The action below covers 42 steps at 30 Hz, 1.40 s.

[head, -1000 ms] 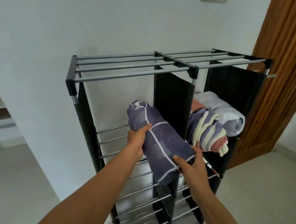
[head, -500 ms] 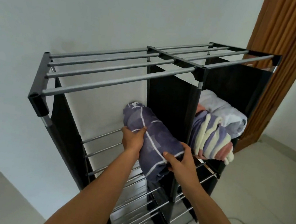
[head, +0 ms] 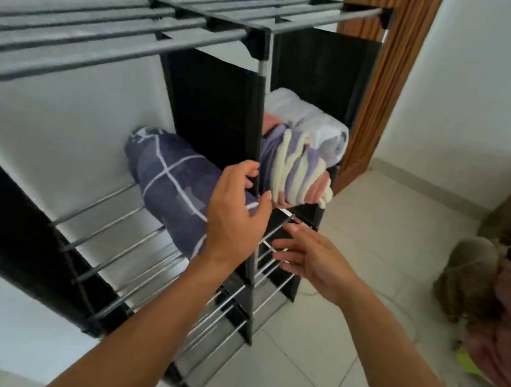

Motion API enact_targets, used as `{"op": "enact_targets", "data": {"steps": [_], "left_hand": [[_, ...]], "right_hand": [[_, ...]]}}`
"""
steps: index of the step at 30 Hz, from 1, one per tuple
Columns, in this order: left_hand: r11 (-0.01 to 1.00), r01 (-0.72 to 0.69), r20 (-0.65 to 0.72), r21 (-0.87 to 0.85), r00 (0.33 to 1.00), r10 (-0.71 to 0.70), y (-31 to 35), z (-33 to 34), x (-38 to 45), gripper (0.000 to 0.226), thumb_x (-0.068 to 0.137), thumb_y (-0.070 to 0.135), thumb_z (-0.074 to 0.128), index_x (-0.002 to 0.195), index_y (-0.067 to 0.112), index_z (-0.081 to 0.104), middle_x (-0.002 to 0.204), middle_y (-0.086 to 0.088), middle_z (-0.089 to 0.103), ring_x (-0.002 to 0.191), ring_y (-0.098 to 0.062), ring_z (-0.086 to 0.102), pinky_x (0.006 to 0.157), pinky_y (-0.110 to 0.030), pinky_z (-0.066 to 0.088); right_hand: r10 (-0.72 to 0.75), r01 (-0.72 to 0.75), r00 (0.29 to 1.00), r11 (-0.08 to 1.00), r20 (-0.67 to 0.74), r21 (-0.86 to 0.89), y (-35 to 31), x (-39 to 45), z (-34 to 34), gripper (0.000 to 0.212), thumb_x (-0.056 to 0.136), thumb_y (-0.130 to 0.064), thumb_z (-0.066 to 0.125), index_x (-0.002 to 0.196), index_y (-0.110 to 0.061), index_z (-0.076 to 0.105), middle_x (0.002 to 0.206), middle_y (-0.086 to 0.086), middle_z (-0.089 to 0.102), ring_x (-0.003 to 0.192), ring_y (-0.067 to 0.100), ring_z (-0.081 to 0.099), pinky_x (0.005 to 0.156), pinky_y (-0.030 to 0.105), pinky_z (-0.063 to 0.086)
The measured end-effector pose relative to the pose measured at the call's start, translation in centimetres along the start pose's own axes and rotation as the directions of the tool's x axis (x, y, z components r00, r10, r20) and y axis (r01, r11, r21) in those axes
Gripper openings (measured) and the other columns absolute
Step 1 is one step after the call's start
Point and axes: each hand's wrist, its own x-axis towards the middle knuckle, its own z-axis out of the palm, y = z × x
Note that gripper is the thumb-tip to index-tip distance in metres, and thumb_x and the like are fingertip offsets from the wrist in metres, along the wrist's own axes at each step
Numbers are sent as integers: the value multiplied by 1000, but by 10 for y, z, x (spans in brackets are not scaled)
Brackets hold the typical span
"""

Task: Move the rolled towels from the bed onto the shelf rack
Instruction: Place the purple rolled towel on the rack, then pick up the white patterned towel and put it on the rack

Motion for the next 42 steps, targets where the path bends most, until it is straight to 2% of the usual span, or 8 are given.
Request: {"op": "enact_targets", "data": {"steps": [3,6,11,23,26,33,37,42], "left_hand": [[995,70,399,-69,916,-36,25,49,-12,30,82,13,66,111,9,61,82,-2,64,73,-17,59,75,-29,51],[995,97,731,-1,679,-66,58,117,-46,26,80,16,67,104,10,63,84,-7,67,81,-29,64,80,-36,53],[994,28,936,-108,339,92,160,210,-153,28,79,18,72,105,9,66,86,-4,66,84,-23,63,79,-27,47],[900,58,892,-432,-121,435,468,284,-465,24,82,18,71,101,9,61,79,0,61,79,-18,58,60,-11,38],[888,40,851,-458,-271,451,519,286,-527,26,81,22,71,101,10,61,76,3,58,83,-25,64,78,-29,49],[836,38,692,-548,-541,478,629,312,-645,23,81,24,71,98,14,60,77,3,62,71,-20,64,75,-34,53],[786,44,609,-616,-606,511,698,349,-700,34,80,26,70,108,10,62,98,-8,67,93,-31,68,87,-42,56],[777,58,549,-627,-674,494,766,393,-750,17,82,26,67,93,18,58,100,-10,66,88,-31,68,74,-37,53]], "right_hand": [[85,-71,964,995,-251,64,25,-41,-73,23,92,-26,58,112,-15,62,96,6,72,79,17,69,73,28,53],[145,-31,878,968,-456,247,56,-110,-142,16,93,-23,55,106,-16,60,92,6,71,76,17,67,67,27,50],[218,200,652,875,-726,442,122,-275,-227,14,94,-24,52,103,-17,59,94,8,69,76,16,64,67,26,49],[485,689,75,606,-871,397,275,-674,-287,19,94,-24,51,107,-13,61,98,10,70,78,18,64,71,28,49],[525,763,-26,560,-850,323,299,-727,-284,17,96,-24,49,104,-14,60,98,10,69,83,20,63,73,29,49],[643,856,-165,470,-748,216,353,-803,-303,23,97,-22,47,115,-11,57,102,12,65,93,25,60,77,30,48],[658,853,-277,504,-701,135,360,-854,-355,25,96,-20,50,115,-6,57,99,12,60,90,23,59,75,29,47],[695,879,-337,474,-635,53,368,-892,-415,24,96,-20,50,116,-9,55,98,10,59,84,19,57,71,29,47]]}}
